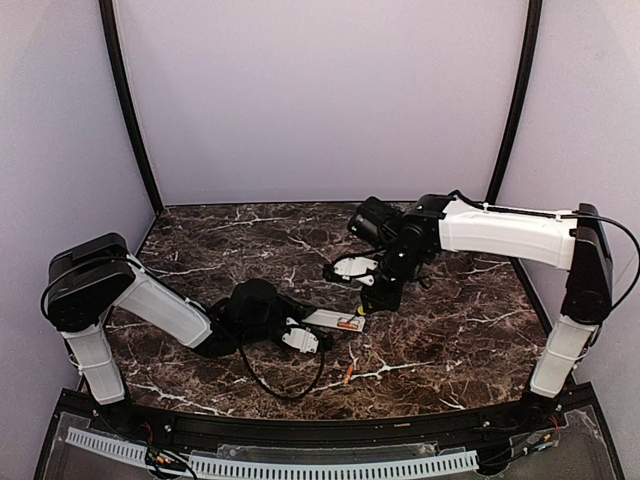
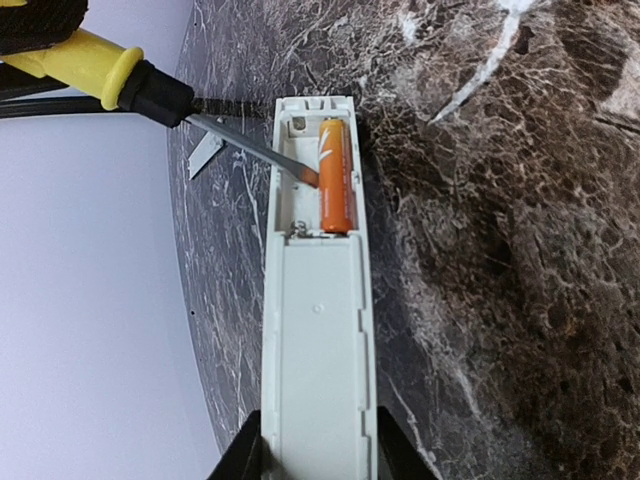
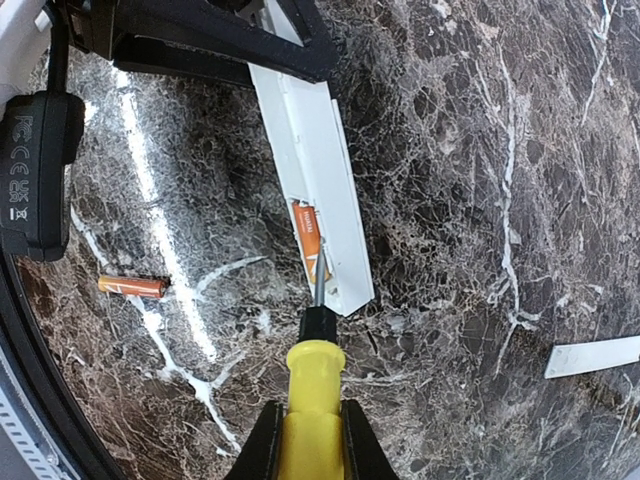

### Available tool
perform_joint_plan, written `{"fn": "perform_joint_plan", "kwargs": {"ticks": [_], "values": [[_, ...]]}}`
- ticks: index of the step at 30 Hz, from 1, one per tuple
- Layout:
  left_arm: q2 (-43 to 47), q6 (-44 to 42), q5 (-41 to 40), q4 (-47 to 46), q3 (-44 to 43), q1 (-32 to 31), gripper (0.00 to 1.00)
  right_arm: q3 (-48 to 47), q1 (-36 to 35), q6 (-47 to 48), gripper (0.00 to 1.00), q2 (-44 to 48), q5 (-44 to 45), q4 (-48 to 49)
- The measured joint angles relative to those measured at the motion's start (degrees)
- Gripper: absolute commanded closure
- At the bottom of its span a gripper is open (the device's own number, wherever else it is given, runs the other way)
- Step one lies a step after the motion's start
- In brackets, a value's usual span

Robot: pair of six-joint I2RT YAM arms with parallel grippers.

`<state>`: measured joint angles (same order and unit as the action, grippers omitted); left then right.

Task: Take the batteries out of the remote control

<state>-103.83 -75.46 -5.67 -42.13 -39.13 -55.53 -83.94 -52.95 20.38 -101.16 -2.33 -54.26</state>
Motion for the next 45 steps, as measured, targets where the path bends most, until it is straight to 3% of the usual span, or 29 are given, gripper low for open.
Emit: {"fn": "perform_joint_plan", "kwargs": {"ticks": [24,45], "values": [[-1.38,-2.86,-2.49,-4.52,1.05,-0.39,1.00,0.35,2.36,-2.56,1.00,-1.60,-4.20,0.92],[-1.38,7.80,-3.10,8.98,-6.40,-0.39,1.00,0.26,2.34,-5.77,1.00,-0.81,-0.92,0.59]]}}
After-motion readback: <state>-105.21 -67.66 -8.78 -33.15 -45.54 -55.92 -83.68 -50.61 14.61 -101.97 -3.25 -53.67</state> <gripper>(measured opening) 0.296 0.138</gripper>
